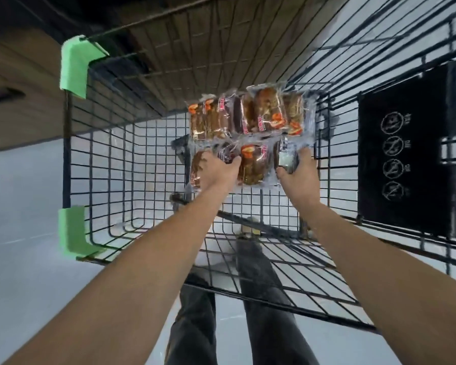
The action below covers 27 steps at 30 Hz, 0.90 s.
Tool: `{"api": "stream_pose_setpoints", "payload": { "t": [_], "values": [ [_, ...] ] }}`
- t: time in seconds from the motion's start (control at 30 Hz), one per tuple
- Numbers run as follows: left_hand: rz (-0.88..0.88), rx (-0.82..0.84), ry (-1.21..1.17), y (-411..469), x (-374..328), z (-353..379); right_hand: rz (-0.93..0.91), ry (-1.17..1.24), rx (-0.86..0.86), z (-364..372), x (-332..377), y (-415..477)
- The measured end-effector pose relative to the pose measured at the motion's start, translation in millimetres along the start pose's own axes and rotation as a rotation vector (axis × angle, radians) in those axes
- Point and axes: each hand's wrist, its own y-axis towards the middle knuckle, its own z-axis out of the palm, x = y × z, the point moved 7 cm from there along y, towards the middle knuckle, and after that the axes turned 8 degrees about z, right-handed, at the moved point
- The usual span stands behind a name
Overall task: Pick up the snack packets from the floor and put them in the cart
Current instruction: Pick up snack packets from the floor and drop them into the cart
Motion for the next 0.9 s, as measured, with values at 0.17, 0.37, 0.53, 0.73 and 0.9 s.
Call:
{"api": "stream_pose_setpoints", "payload": {
  "t": [0.17,0.37,0.53,0.73,0.9],
  "values": [
    [-0.064,0.041,-0.037,8,0,13,0.033,-0.028,0.062,7,0,13],
    [-0.039,0.074,-0.169,5,5,8,-0.003,-0.046,0.127,2,5,5],
    [-0.021,0.069,-0.272,-13,8,-15,-0.052,-0.086,0.113,-13,24,-19],
    [0.135,0.103,-0.303,-52,18,-74,-0.211,-0.12,0.176,-26,83,-77],
    [0.261,0.001,-0.319,-88,48,-158,-0.317,-0.048,0.259,-9,144,-139]
  ]
}}
